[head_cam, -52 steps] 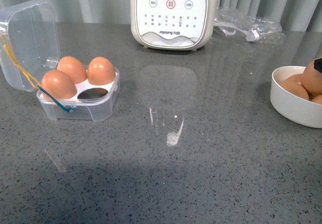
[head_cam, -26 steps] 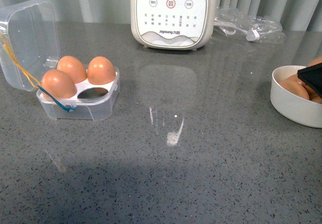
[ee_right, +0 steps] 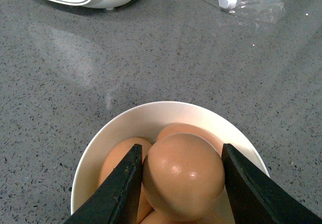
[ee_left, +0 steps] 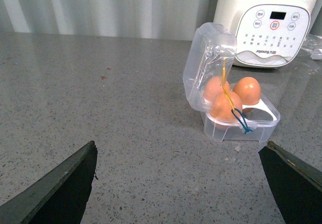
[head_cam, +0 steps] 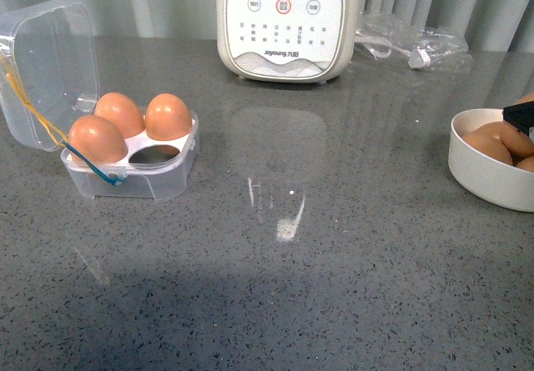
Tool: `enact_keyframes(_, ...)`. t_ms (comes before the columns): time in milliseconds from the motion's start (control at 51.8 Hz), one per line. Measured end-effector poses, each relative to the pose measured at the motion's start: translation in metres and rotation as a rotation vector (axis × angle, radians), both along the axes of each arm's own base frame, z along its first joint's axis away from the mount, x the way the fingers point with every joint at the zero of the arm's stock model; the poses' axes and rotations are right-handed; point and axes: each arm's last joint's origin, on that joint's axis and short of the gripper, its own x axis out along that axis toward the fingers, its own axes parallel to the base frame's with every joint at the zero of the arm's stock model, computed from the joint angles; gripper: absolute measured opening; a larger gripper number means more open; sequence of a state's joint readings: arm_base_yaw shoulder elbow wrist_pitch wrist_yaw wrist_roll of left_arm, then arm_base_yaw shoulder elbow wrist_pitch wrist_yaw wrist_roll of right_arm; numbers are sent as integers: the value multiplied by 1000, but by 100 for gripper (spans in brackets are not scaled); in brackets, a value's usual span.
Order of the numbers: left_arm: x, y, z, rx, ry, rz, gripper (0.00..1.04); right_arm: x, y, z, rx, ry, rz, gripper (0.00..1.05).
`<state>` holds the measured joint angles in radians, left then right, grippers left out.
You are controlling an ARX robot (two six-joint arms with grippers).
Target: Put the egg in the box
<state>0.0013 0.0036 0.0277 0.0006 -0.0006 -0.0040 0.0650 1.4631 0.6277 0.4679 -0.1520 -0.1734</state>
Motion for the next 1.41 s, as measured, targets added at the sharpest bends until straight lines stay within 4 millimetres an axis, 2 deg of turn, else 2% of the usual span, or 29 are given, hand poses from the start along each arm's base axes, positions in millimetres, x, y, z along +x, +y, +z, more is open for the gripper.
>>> enact_keyframes(212, 0, 0, 0, 0, 0, 0, 98, -5, 0, 7, 17, 3, 1, 39)
enact_keyframes(463, 0, 0, 0, 0, 0, 0, 98, -12, 12, 45, 132, -27, 93, 39)
enact_keyframes(579, 0, 0, 0, 0, 0, 0, 98, -11, 34, 67, 214, 6, 246, 39)
enact_keyframes(733, 0, 0, 0, 0, 0, 0, 98, -2, 67, 79, 279, 55, 397, 39)
enact_keyframes(1062, 0, 0, 0, 0, 0, 0, 98, 20, 140, 66, 202, 144, 585, 39)
enact_keyframes(1274, 0, 0, 0, 0, 0, 0, 98, 26, 176, 66, 175, 164, 689, 39)
enact_keyframes(1409, 0, 0, 0, 0, 0, 0, 98, 29, 187, 66, 163, 166, 713, 39)
